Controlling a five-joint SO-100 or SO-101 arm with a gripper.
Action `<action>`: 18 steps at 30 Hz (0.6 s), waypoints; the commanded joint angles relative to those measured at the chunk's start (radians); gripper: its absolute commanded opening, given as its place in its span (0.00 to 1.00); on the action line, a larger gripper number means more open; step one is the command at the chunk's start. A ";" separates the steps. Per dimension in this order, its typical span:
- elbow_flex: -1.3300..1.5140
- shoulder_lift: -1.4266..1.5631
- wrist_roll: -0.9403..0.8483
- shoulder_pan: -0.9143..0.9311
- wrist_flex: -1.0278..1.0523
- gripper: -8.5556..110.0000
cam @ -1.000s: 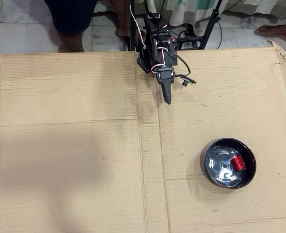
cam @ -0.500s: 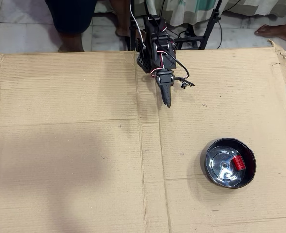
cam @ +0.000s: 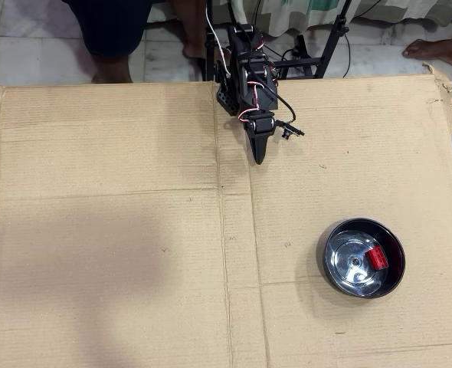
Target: Grasp a lego block and put it in the bin.
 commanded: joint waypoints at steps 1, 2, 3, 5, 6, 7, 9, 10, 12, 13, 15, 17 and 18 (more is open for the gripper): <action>0.014 0.009 0.000 0.005 0.002 0.08; 0.014 0.009 -0.003 0.005 0.002 0.08; 0.014 0.009 -0.005 0.005 0.002 0.08; 0.014 0.009 -0.006 0.005 0.002 0.09; 0.014 0.009 -0.008 0.002 0.002 0.09; 0.014 0.009 -0.008 0.002 0.002 0.09; 0.014 0.009 -0.009 0.002 0.002 0.09; 0.014 0.009 -0.009 0.002 0.002 0.09; 0.014 0.009 -0.002 0.003 -0.002 0.08; 0.014 0.009 0.005 0.003 -0.003 0.08; 0.014 0.009 0.008 0.005 -0.005 0.08; 0.014 0.009 0.011 0.006 -0.005 0.08; 0.014 0.009 0.012 0.006 -0.006 0.08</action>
